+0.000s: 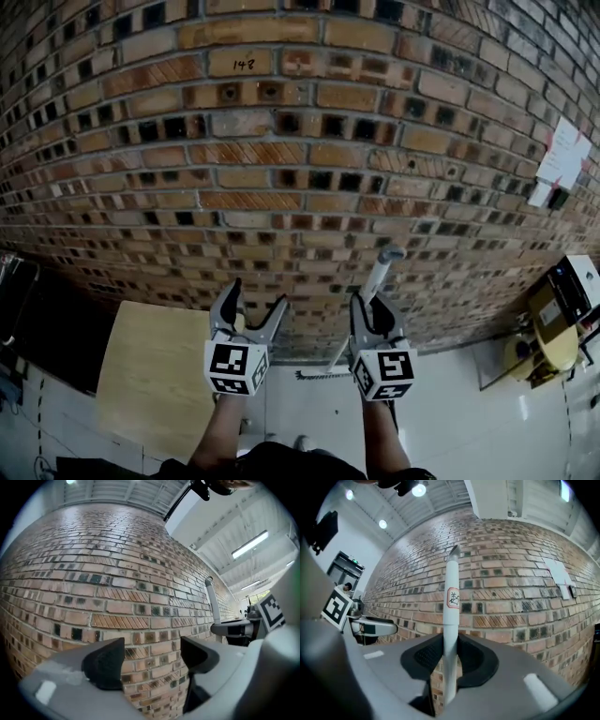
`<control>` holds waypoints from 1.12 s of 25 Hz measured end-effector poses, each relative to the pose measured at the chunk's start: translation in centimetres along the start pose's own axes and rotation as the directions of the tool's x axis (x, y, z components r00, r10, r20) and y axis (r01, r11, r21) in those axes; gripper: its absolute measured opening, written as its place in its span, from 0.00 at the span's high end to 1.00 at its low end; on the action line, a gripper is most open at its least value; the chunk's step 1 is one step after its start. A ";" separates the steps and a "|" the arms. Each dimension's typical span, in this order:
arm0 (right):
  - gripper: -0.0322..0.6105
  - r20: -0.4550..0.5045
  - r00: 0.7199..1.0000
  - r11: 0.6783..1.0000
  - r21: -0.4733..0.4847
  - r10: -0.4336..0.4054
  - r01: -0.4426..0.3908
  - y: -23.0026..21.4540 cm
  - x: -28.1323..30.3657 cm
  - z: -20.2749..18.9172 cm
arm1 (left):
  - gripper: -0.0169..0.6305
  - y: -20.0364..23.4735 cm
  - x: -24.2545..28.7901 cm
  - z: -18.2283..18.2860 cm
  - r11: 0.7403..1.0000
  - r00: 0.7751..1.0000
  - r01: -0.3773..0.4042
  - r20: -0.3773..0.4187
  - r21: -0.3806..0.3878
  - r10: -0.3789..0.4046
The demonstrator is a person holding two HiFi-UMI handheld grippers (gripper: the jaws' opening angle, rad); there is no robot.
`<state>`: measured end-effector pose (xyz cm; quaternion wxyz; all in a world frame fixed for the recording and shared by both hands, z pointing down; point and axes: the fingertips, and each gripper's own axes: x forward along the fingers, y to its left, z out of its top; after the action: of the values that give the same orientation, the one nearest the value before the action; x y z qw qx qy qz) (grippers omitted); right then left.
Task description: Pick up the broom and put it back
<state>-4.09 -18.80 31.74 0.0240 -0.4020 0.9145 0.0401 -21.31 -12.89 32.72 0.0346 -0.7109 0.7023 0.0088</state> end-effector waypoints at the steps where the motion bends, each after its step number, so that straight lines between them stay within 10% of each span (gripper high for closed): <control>1: 0.81 0.011 1.000 1.000 -0.004 0.006 -0.006 0.1 -0.1 0.5 | 0.39 0.0 -0.1 0.4 1.000 1.000 0.000 0.007 0.002 0.000; 18: 0.81 0.018 1.000 0.999 0.046 0.010 -0.010 -4.1 -4.3 -1.1 | 0.39 -6.3 2.5 -1.5 0.989 0.989 0.145 -0.033 0.015 -0.145; 28: 0.81 -0.030 0.996 0.995 0.051 -0.090 0.091 -10.7 -9.8 -3.6 | 0.39 -15.3 5.3 -3.7 0.935 0.934 0.354 -0.064 0.015 -0.352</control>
<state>10.37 -19.15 35.50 0.0237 -0.4428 0.8963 0.0098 -6.07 -18.24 36.70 0.0238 -0.8249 0.5641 -0.0284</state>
